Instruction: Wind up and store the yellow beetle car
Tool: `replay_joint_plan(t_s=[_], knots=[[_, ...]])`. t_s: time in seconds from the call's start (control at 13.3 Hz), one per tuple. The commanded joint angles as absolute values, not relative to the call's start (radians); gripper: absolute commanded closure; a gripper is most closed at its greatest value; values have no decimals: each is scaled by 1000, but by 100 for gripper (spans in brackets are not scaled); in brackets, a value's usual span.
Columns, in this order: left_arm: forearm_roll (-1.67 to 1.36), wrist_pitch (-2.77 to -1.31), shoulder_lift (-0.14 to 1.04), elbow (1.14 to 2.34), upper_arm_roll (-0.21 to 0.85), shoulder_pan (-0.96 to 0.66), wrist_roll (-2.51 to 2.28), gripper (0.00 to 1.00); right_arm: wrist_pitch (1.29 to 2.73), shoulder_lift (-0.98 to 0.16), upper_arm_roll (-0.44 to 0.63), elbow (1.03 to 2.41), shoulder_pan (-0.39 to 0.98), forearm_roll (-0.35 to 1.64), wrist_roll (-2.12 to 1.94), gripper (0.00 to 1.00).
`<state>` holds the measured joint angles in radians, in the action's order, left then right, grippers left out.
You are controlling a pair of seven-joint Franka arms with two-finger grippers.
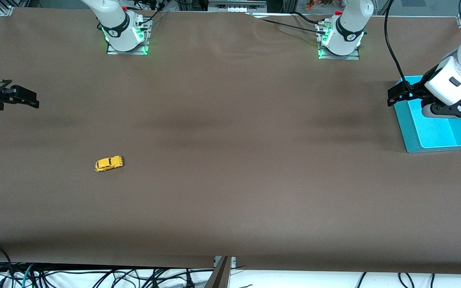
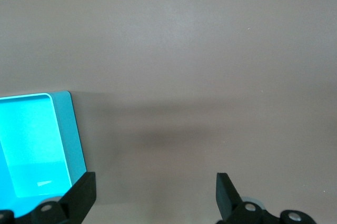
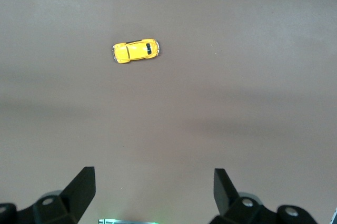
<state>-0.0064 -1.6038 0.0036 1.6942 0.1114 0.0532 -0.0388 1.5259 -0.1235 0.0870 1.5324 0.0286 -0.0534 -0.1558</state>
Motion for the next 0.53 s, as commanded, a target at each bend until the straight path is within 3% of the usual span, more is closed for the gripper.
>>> replay_joint_plan(t_s=[0.0, 0.45], knots=[[-25, -1597, -11, 1700, 112, 60, -37, 0, 1531, -117, 77, 1534, 23, -54, -149, 1], [-23, -1597, -11, 1700, 112, 58, -37, 0, 1529, -117, 77, 1532, 25, -46, -149, 1]])
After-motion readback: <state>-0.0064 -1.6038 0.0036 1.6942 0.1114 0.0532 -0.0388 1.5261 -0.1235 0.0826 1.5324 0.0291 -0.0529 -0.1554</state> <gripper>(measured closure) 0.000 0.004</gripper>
